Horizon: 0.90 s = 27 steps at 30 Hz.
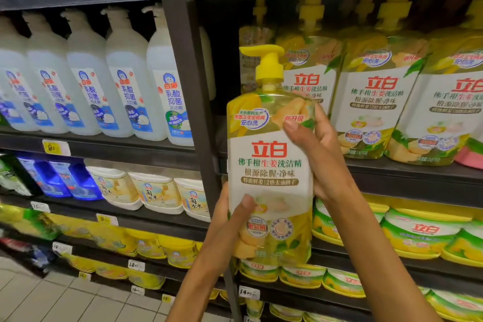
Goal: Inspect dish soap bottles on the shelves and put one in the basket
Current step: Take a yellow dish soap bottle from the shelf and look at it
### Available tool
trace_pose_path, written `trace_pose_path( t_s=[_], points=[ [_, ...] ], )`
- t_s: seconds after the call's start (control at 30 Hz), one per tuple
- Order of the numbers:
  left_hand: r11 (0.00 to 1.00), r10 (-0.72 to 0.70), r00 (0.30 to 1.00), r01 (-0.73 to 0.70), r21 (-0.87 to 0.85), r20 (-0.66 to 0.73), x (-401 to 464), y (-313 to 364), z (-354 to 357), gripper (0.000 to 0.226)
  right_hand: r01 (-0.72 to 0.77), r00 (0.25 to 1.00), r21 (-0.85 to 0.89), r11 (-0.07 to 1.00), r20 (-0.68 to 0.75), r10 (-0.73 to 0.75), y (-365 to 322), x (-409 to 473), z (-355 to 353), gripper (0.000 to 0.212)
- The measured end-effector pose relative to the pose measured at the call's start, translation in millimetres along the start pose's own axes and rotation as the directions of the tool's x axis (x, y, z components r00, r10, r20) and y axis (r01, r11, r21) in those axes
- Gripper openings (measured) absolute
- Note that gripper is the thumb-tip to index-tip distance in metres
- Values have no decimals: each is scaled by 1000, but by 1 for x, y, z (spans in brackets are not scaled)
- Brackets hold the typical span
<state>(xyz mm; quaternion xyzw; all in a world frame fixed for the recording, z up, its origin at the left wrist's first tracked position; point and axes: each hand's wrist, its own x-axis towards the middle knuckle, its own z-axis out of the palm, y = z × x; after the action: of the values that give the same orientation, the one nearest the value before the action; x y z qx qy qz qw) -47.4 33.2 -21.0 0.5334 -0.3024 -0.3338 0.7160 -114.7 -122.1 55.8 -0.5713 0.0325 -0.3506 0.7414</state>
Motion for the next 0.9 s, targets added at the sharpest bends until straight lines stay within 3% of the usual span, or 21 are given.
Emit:
trace_pose_path(
  t_s=[0.1, 0.2, 0.27, 0.37, 0.53, 0.63, 0.9],
  points=[
    [992, -85, 996, 88, -95, 41, -4, 8, -4, 90, -55, 998, 96, 994, -11, 57, -1, 4, 1, 57],
    [981, -123, 991, 129, -143, 49, -6, 16, -4, 46, -89, 996, 155, 984, -17, 93, -1, 6, 3, 59],
    [980, -128, 989, 137, -148, 72, -7, 20, -1, 38, -143, 988, 166, 976, -40, 152, -1, 9, 4, 63],
    [979, -114, 990, 126, -160, 81, -8, 27, 1, 40, -256, 963, 166, 952, -45, 267, -3, 15, 7, 53],
    [979, -61, 990, 83, -187, 124, -16, 43, 1, 39, -314, 949, 130, 941, 79, 306, -10, 25, 6, 20],
    [982, -13, 980, 50, -181, 198, -21, 54, 3, 41, -356, 933, 123, 927, 109, 343, -11, 27, 4, 22],
    [930, -98, 957, 186, -317, 274, -20, 59, 5, 65, -406, 912, 77, 911, 96, 399, -11, 29, 4, 23]
  ],
)
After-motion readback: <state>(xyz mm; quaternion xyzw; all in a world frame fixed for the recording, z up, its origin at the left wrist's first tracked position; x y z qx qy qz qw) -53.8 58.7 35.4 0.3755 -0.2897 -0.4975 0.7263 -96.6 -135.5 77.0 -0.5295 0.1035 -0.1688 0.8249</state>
